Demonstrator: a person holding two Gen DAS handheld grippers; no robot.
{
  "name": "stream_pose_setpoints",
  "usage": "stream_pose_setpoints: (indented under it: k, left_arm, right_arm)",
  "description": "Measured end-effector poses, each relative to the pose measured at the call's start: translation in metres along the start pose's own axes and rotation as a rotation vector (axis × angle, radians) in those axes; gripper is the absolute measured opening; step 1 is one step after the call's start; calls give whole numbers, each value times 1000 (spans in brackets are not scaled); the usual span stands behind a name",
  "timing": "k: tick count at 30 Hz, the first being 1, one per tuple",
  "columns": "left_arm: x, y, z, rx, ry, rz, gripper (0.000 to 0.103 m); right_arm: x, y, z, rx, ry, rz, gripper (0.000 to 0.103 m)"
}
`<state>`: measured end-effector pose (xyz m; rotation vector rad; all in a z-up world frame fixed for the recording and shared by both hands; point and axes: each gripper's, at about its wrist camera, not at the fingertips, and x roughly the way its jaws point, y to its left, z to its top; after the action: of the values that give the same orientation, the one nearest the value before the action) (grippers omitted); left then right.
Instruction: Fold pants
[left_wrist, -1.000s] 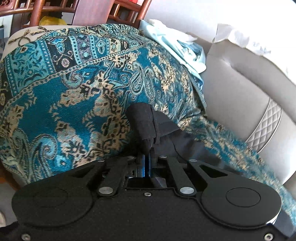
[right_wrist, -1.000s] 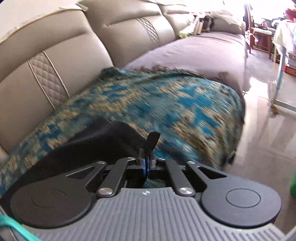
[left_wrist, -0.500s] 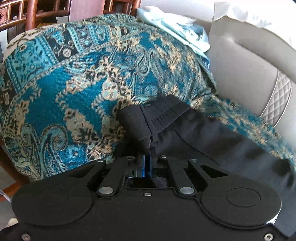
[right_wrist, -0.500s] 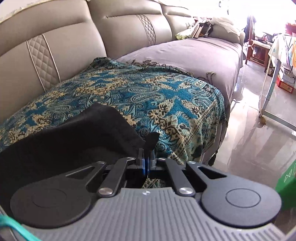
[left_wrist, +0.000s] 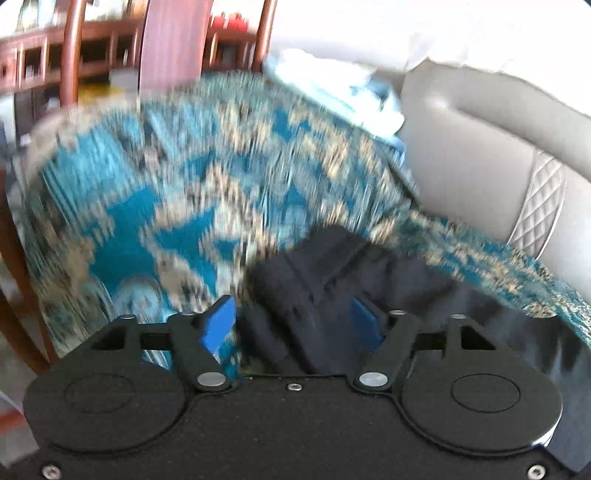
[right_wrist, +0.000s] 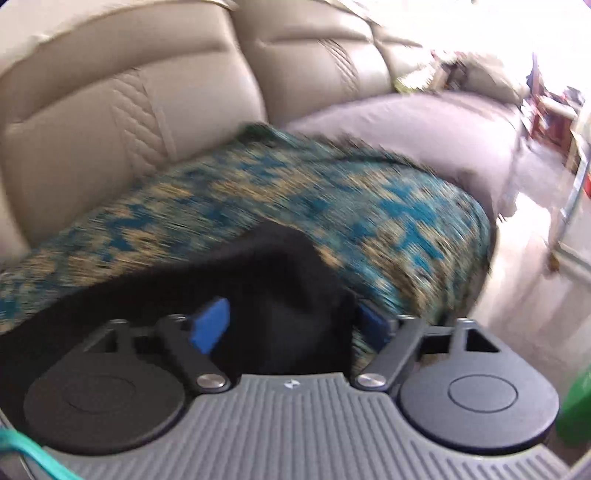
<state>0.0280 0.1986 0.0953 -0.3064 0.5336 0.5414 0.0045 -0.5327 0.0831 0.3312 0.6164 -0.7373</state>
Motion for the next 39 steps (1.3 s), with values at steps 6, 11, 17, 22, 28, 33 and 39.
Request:
stream_pose_setpoints:
  k: [6, 11, 17, 22, 28, 33, 39]
  left_arm:
    - [-30, -21, 10, 90, -142, -86, 85]
    - [-19, -57, -3, 131, -118, -164, 68]
    - [2, -109, -27, 169, -87, -261, 59]
    - [23, -114, -52, 234, -17, -166, 51]
    - [19, -69, -84, 178, 8, -59, 53]
    - [8, -55, -87, 194, 13, -62, 53]
    - [-2, -59, -65, 185, 36, -20, 46]
  right_arm:
    - [-46, 79, -9, -156, -146, 227, 103]
    - [-73, 154, -52, -276, -206, 446, 103]
    - [-96, 249, -115, -410, -212, 644, 103]
    - [-114, 303, -156, -507, -193, 721, 103]
    - [-129, 322, -204, -585, -194, 742, 103]
    - [-137, 307, -237, -637, -242, 718, 103]
    - [-141, 272, -251, -611, -247, 729, 103]
